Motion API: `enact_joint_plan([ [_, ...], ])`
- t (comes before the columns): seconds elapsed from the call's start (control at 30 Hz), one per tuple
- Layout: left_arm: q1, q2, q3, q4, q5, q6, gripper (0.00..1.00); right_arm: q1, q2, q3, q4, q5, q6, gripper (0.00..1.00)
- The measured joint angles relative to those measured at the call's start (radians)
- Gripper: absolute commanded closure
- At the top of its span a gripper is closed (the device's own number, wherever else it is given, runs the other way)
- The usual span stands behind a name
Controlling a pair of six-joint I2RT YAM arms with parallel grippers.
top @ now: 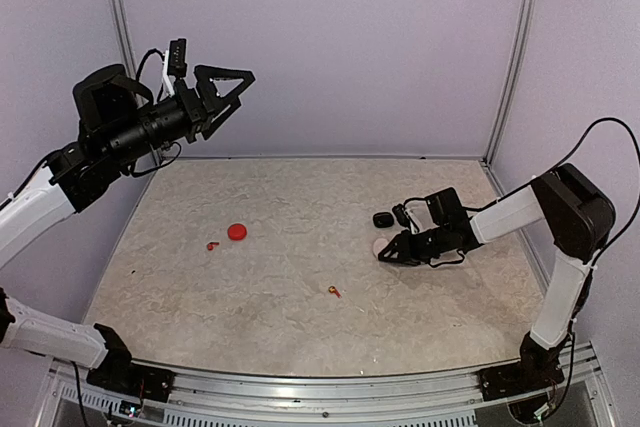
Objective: Insert the wireless bluetooth earbuds into the charging case
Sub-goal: Close the charging case with the earbuds.
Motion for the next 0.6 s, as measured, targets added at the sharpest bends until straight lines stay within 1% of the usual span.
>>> enact_joint_plan([
  [0.1,0.079,0.000,-0.005,-0.024,0.031,-0.034,0.01,0.000,0.001,0.002,0.000,0.012,0.017,0.65],
  [0.2,0.147,0.000,-0.031,-0.062,0.035,-0.051,0.01,0.000,0.000,0.004,0.010,0.015,0.033,0.51],
  [0.3,0.207,0.000,-0.087,-0.109,0.023,-0.054,0.01,-0.001,-0.009,0.010,0.016,0.029,0.034,0.36],
  [0.47,0.251,-0.021,-0.214,-0.186,-0.060,-0.021,0.01,-0.019,-0.042,0.014,-0.018,0.059,0.012,0.17],
  [0.5,0.251,-0.028,-0.234,-0.196,-0.077,-0.011,0.01,-0.026,-0.052,0.016,-0.037,0.071,0.004,0.10],
  [0.53,0.251,-0.039,-0.257,-0.212,-0.103,0.002,0.01,-0.034,-0.067,0.023,-0.069,0.086,-0.017,0.06],
  [0.57,0.251,-0.046,-0.271,-0.226,-0.127,0.013,0.01,-0.039,-0.080,0.030,-0.095,0.103,-0.030,0.02],
  [0.6,0.251,-0.049,-0.282,-0.238,-0.153,0.024,0.01,-0.043,-0.098,0.045,-0.134,0.131,-0.062,0.01],
])
